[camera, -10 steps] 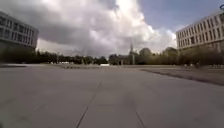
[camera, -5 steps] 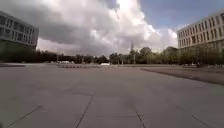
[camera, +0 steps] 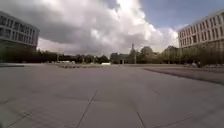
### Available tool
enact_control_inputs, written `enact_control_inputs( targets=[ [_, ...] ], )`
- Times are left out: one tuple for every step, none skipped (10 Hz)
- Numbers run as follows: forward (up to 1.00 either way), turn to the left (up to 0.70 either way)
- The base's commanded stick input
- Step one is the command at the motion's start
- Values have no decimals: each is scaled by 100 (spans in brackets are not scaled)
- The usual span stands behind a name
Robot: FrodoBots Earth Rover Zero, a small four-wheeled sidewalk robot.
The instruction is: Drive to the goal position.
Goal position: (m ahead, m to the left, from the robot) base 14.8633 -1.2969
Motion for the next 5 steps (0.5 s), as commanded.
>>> enact_control_inputs(
  targets=[
    [70,-11],
    [70,-14],
    [70,-14],
    [70,-14],
    [70,-14]
  ],
)
